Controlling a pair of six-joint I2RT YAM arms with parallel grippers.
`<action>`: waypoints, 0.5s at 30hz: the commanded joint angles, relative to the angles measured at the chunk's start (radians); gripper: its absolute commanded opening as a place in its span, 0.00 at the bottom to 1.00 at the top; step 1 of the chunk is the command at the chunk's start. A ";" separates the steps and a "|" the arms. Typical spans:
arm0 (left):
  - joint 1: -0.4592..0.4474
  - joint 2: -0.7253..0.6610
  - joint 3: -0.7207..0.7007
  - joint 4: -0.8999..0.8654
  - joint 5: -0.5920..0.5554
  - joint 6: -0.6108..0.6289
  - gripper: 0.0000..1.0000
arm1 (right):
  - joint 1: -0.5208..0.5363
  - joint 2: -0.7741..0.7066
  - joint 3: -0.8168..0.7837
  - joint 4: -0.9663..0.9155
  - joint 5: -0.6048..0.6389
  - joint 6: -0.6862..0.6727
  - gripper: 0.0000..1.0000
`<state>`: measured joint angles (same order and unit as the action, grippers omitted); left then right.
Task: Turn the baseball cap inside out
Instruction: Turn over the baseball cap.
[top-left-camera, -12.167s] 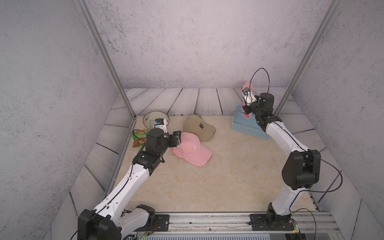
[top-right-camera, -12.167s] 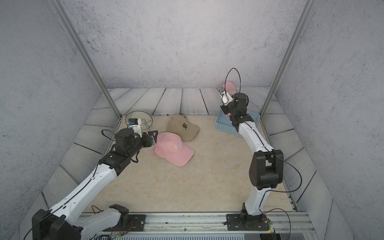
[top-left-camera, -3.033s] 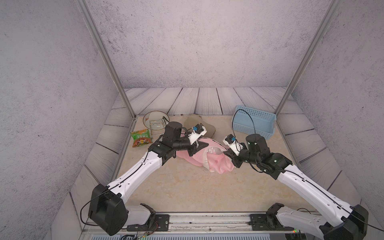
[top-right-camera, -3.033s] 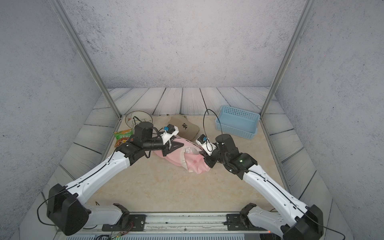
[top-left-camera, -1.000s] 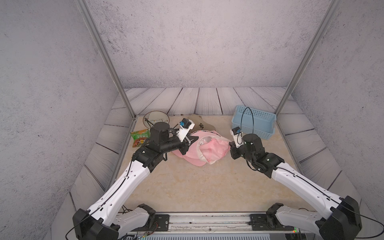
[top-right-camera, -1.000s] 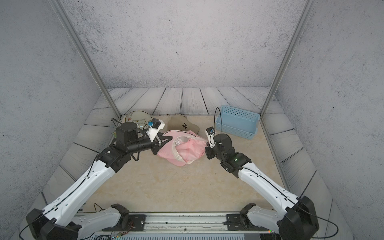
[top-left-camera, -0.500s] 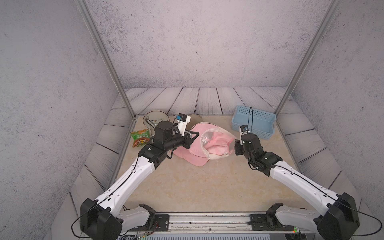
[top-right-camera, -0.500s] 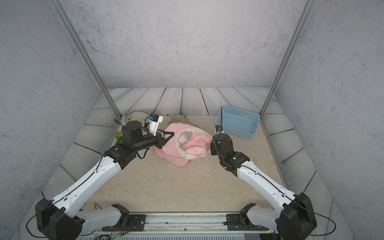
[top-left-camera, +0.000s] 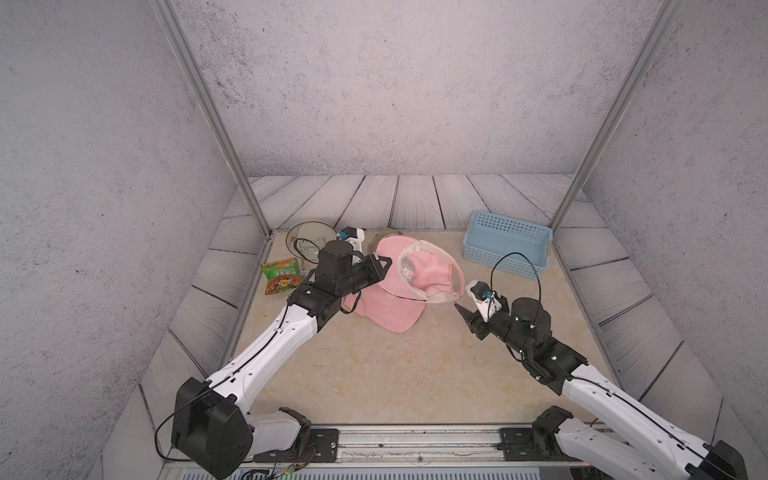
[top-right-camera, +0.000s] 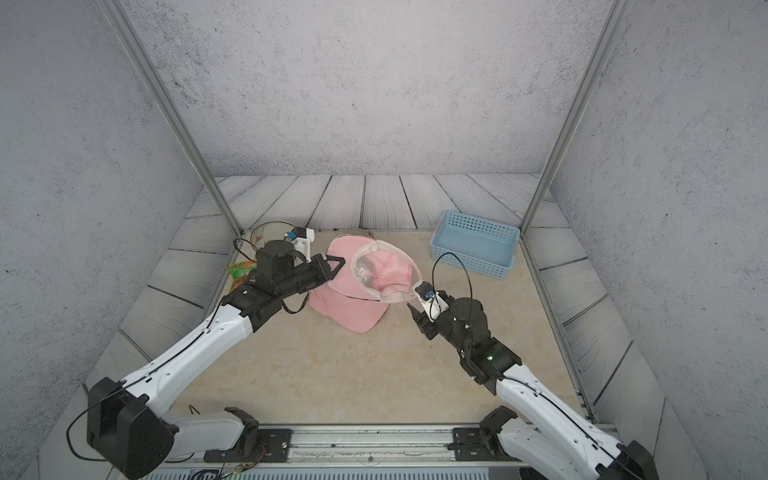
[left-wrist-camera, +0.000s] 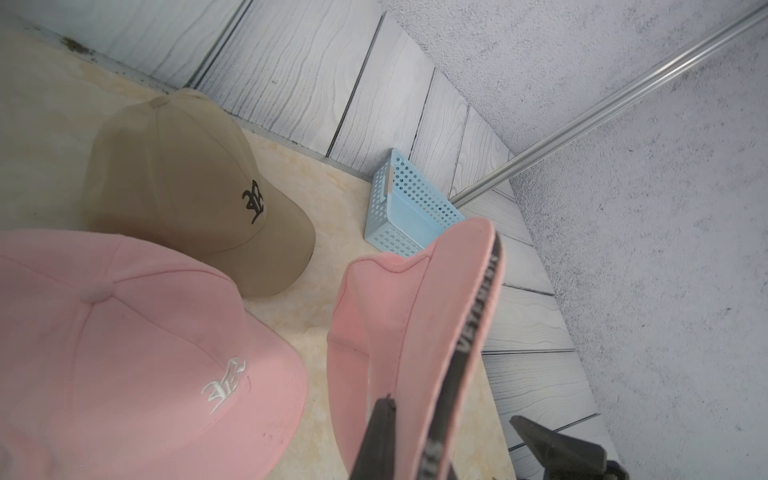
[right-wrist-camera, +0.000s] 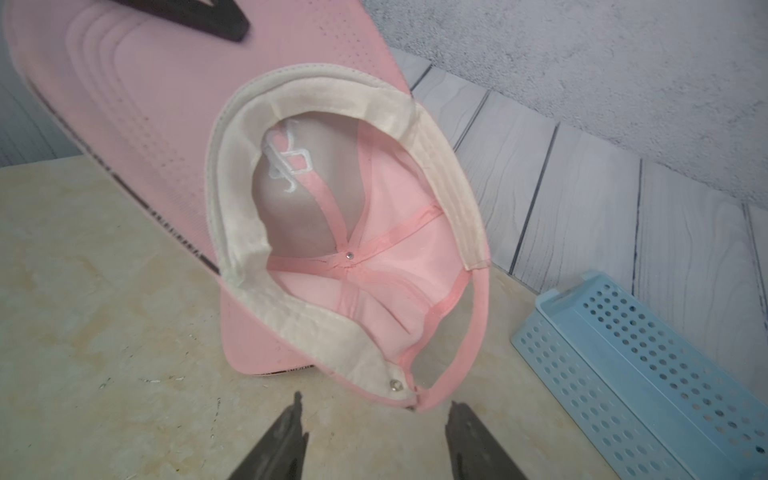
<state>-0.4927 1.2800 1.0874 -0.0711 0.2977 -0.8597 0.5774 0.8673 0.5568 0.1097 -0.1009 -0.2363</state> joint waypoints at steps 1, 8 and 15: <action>0.006 -0.014 0.045 0.003 -0.018 -0.097 0.00 | 0.004 0.000 -0.006 0.098 -0.140 -0.106 0.59; 0.000 -0.022 0.063 0.000 0.036 -0.076 0.00 | 0.036 0.048 -0.026 0.189 -0.085 -0.194 0.63; -0.007 -0.021 0.067 0.001 0.060 -0.076 0.00 | 0.051 0.107 0.004 0.163 -0.092 -0.280 0.63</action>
<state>-0.4953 1.2797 1.1179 -0.0956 0.3294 -0.9321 0.6220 0.9543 0.5453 0.2588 -0.1818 -0.4591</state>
